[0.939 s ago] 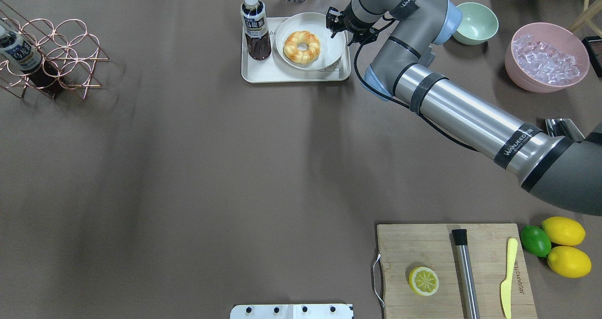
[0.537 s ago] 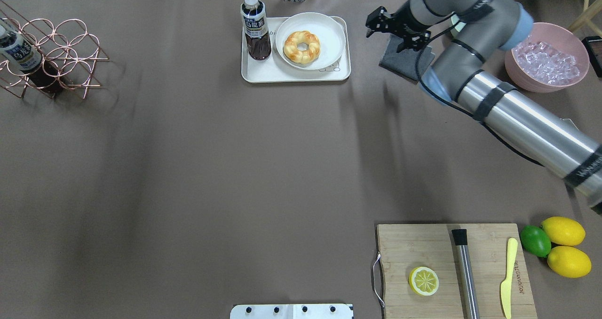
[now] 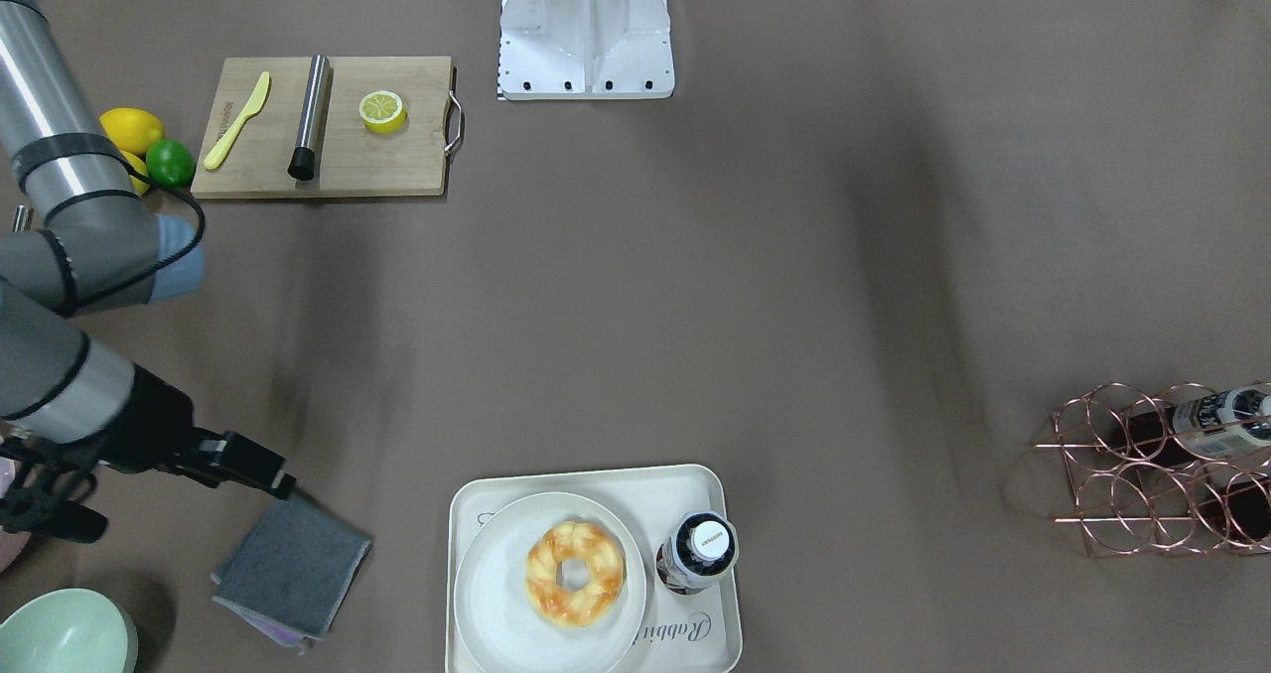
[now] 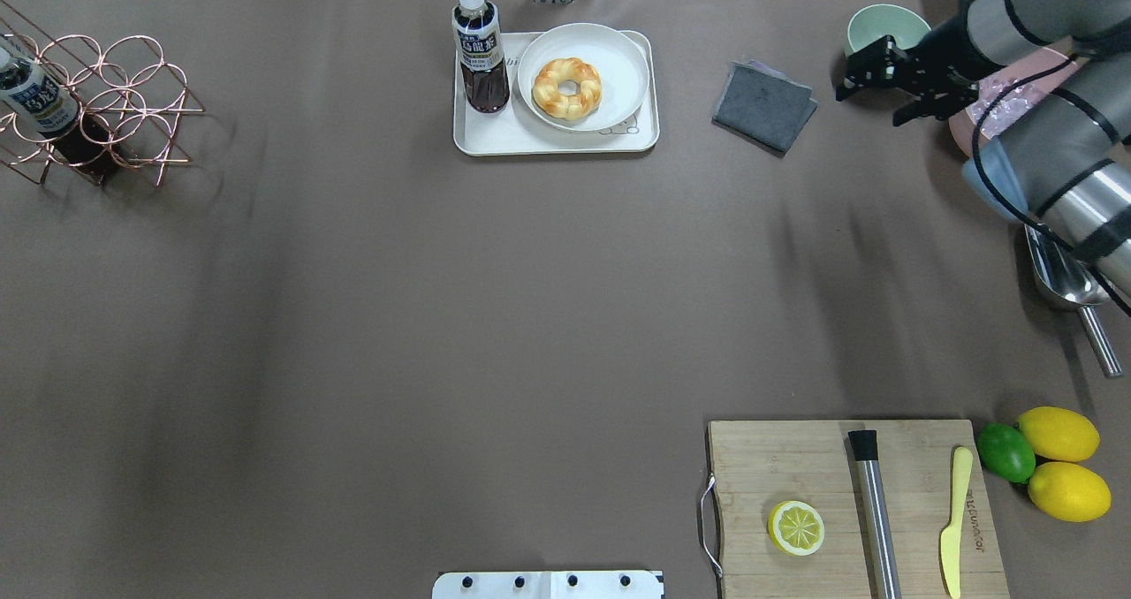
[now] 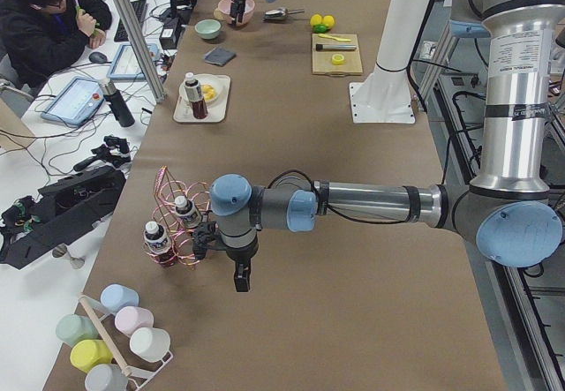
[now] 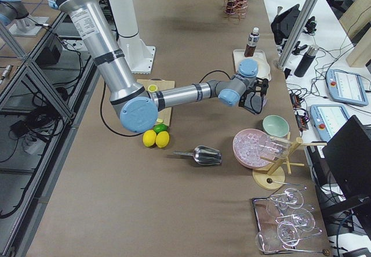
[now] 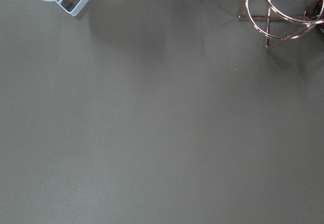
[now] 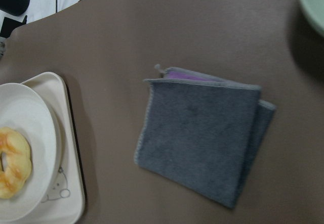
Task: Place donut on tray
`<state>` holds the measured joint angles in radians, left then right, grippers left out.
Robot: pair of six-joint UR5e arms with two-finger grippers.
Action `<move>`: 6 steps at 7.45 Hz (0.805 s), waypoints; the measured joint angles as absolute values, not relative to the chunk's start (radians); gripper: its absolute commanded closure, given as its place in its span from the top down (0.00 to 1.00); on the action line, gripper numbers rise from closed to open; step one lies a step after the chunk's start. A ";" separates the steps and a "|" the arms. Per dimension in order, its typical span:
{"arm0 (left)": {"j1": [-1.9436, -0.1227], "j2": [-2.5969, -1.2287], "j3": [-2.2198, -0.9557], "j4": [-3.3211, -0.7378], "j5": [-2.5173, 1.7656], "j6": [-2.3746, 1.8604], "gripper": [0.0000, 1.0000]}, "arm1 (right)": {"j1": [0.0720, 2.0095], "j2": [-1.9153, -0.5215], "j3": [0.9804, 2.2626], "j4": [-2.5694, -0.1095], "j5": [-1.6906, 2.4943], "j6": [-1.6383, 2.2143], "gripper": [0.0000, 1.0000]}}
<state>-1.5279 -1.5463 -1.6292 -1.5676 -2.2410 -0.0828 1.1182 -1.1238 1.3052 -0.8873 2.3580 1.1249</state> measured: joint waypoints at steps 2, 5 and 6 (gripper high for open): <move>-1.528 -1.545 -1.628 -1.567 -2.240 -0.083 0.98 | 1.161 -1.286 1.483 -1.048 2.373 0.961 1.00; -1.528 -1.545 -1.627 -1.566 -2.240 -0.083 0.98 | 1.253 -1.539 1.800 -1.388 2.372 0.634 1.00; -1.528 -1.545 -1.626 -1.566 -2.240 -0.083 0.98 | 1.304 -1.581 1.825 -1.491 2.361 0.468 1.00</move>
<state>-1.5279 -1.5446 -1.6256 -1.5662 -2.2396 -0.0829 1.3042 -1.5809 1.8248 -1.4911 2.3606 0.4683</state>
